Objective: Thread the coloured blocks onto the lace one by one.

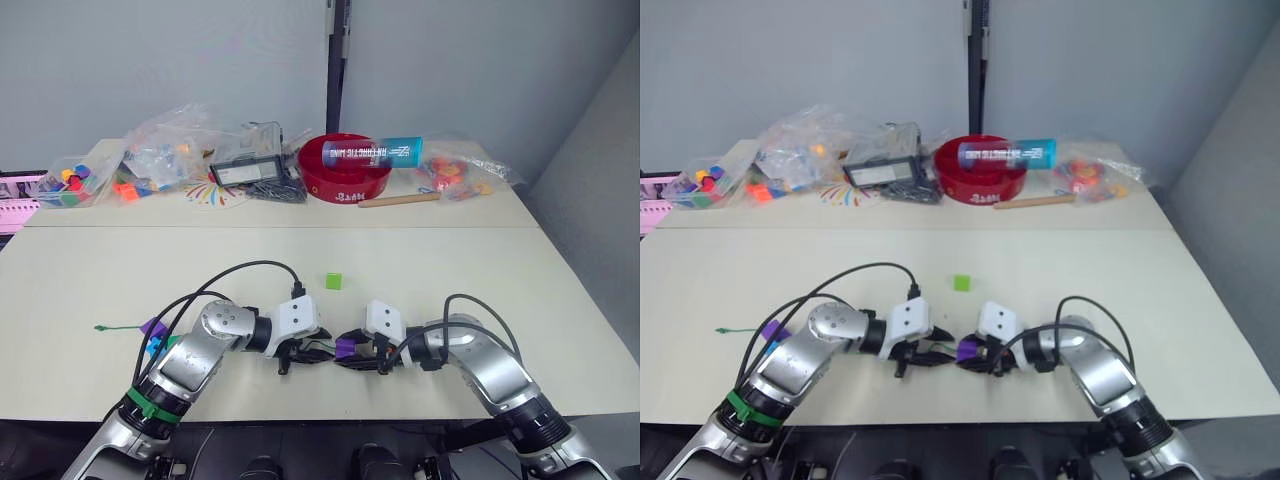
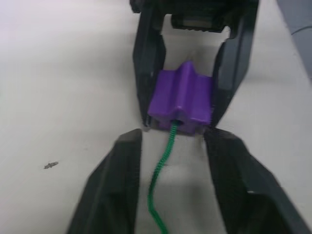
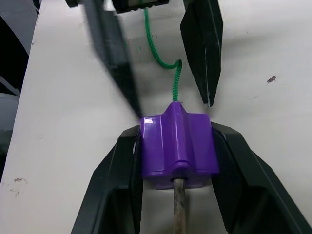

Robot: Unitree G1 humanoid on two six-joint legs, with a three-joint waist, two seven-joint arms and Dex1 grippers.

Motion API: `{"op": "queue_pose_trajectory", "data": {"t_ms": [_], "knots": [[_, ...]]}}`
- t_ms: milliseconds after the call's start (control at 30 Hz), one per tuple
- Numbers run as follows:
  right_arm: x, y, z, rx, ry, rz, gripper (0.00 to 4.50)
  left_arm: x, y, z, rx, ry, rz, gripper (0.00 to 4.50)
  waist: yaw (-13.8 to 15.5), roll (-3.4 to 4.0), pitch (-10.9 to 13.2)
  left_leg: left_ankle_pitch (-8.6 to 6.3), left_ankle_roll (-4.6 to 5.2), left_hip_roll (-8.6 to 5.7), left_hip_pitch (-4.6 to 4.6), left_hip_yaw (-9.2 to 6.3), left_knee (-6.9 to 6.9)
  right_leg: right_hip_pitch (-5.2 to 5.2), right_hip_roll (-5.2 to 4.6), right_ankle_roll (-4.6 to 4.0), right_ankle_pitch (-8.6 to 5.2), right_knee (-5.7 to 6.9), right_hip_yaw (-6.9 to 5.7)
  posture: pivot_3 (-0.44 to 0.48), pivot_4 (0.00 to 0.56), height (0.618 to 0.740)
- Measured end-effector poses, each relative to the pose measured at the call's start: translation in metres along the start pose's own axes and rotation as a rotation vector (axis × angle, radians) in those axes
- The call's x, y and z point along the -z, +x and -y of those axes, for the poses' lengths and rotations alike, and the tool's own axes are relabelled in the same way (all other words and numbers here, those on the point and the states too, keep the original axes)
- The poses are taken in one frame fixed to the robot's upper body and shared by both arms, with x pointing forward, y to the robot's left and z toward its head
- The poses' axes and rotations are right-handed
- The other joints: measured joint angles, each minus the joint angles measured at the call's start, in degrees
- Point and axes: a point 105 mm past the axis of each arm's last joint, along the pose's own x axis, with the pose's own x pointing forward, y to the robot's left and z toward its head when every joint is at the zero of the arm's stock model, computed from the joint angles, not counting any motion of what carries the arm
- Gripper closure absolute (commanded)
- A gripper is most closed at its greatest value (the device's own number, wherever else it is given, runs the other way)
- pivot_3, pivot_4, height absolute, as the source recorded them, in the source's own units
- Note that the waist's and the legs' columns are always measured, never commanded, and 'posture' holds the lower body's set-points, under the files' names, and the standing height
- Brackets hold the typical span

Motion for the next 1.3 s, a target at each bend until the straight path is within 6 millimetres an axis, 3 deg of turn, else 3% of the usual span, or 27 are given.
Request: {"op": "queue_pose_trajectory", "data": {"t_ms": [133,167,300,467,667,800,900,1000,1033,1067,1300], "knots": [[0.001,-0.001,-0.001,-0.012,0.03,0.002,0.36,-0.004,-0.001,0.002,0.011,0.016,0.003,0.01,-0.02,0.0,0.0,0.0,0.0,0.0,-0.01,0.0,0.0,-0.01,0.0,0.0,0.0,0.0,0.0,0.0,0.15,0.731],[0.0,-0.003,-0.001,-0.012,0.039,0.004,0.08,-0.004,-0.001,0.001,0.012,0.018,0.003,0.0,0.0,0.0,0.0,0.0,0.0,0.0,-0.02,0.0,0.0,-0.01,0.0,0.0,0.0,0.0,0.0,0.0,0.15,0.731],[-0.001,-0.023,0.001,0.021,0.041,-0.003,0.03,-0.01,0.002,-0.001,0.016,0.043,0.015,0.0,0.21,0.0,0.0,0.0,0.0,-0.02,-0.04,0.0,0.0,0.0,-0.02,0.01,0.0,-0.04,0.0,0.0,0.15,0.731],[0.013,-0.047,-0.004,0.07,0.073,-0.046,0.03,-0.008,0.019,-0.003,0.042,0.067,0.01,0.0,0.66,0.0,0.0,0.0,0.0,-0.06,-0.06,0.0,0.0,0.01,-0.03,0.01,0.0,-0.07,0.0,0.0,0.15,0.731],[0.023,-0.048,-0.008,0.113,0.105,-0.056,0.03,-0.001,0.036,-0.002,0.079,0.077,0.008,0.0,0.03,0.0,0.0,0.0,0.0,-0.05,-0.03,0.0,0.01,0.01,-0.01,0.01,0.0,-0.01,0.02,0.0,0.15,0.731],[0.023,-0.045,-0.007,0.138,0.101,-0.043,0.0,-0.002,0.038,-0.003,0.086,0.088,0.008,1.1,0.05,0.01,0.0,0.0,0.0,-0.06,-0.03,0.0,0.02,0.01,-0.02,0.01,0.0,-0.02,0.02,0.0,0.15,0.731],[0.023,-0.044,-0.007,0.147,0.094,-0.042,0.0,-0.002,0.038,-0.004,0.086,0.095,0.007,2.31,0.06,0.01,-0.01,0.0,0.0,-0.06,-0.03,-0.01,0.02,0.02,-0.02,0.01,0.0,-0.02,0.02,0.0,0.15,0.731],[0.023,-0.044,-0.008,0.145,0.088,-0.042,0.0,-0.002,0.037,-0.004,0.089,0.098,0.007,3.1,0.05,0.01,0.0,0.0,0.0,-0.06,-0.02,-0.01,0.02,0.03,-0.02,0.01,0.0,-0.02,0.02,0.0,0.15,0.731],[0.023,-0.043,-0.008,0.144,0.087,-0.042,0.0,-0.002,0.037,-0.004,0.09,0.099,0.006,3.11,0.04,0.01,0.0,0.0,0.0,-0.06,-0.02,-0.01,0.02,0.02,-0.02,0.01,0.0,-0.01,0.02,0.0,0.15,0.731],[0.023,-0.043,-0.008,0.144,0.085,-0.041,0.54,-0.002,0.037,-0.004,0.091,0.099,0.006,3.11,0.03,0.01,-0.01,0.0,0.0,-0.06,-0.02,-0.01,0.02,0.02,-0.02,0.01,0.0,-0.01,0.02,0.0,0.15,0.731],[0.023,-0.041,-0.01,0.134,0.074,-0.04,2.85,-0.002,0.037,-0.004,0.096,0.099,0.005,3.11,0.06,0.01,0.0,0.0,0.0,-0.06,-0.02,-0.01,0.02,0.02,-0.02,0.02,0.0,-0.02,0.01,0.0,0.15,0.731]]}}
